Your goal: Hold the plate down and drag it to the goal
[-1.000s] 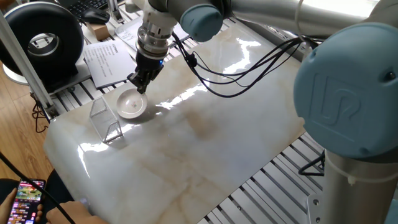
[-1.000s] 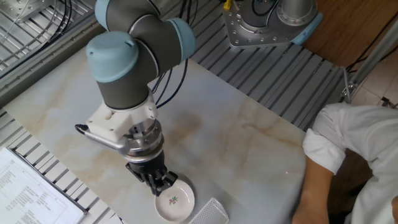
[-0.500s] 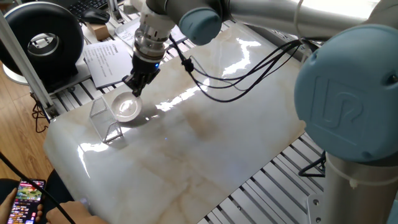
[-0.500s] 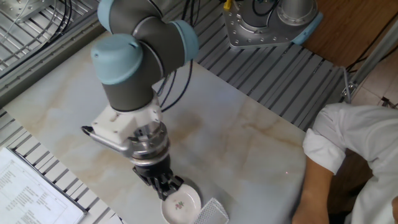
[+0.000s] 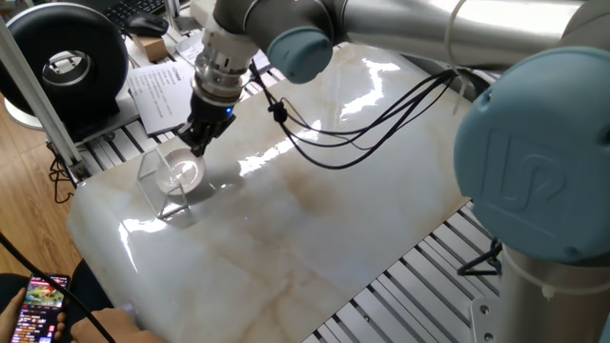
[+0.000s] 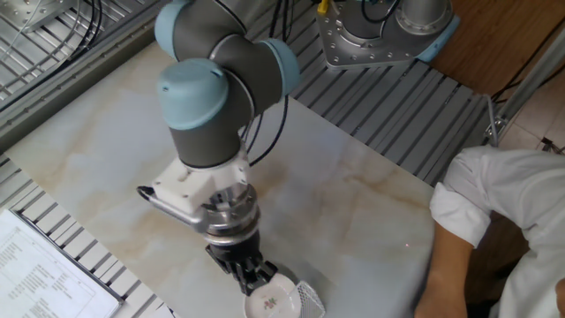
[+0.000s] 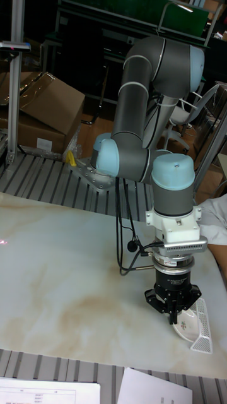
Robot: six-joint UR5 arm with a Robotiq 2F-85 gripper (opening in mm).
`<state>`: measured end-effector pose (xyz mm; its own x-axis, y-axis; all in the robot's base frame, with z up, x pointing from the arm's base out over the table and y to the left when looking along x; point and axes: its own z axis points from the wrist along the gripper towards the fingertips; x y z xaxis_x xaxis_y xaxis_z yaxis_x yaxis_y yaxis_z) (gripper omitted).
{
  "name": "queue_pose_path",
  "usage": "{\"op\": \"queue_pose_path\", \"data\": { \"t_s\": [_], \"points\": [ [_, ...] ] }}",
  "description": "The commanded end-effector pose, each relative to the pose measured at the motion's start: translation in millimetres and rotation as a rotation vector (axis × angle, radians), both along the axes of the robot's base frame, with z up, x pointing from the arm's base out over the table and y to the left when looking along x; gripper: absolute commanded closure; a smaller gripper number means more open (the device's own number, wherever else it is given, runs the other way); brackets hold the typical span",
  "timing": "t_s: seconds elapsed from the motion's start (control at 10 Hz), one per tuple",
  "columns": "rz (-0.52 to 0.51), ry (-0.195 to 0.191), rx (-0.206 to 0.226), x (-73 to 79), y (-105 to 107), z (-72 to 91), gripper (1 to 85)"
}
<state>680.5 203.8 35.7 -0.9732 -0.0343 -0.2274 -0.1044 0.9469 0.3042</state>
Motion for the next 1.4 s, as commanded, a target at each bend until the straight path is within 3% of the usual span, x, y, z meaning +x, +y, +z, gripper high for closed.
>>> {"op": "queue_pose_path", "data": {
  "t_s": [0.0, 0.3, 0.5, 0.6, 1.0, 1.3],
  "points": [
    [-0.027, -0.001, 0.031, 0.6, 15.1, 0.8, 84.3],
    [-0.086, 0.027, 0.063, -1.5, 23.1, 0.0, 84.3],
    [0.025, -0.020, 0.062, 0.3, 20.2, 4.1, 22.7],
    [0.041, -0.024, 0.034, -0.2, 14.8, 2.8, 22.0],
    [0.071, -0.033, 0.026, 1.1, -3.2, 14.8, 22.7],
    [0.132, -0.023, -0.044, -12.0, -56.1, 18.0, 26.3]
  ]
}}
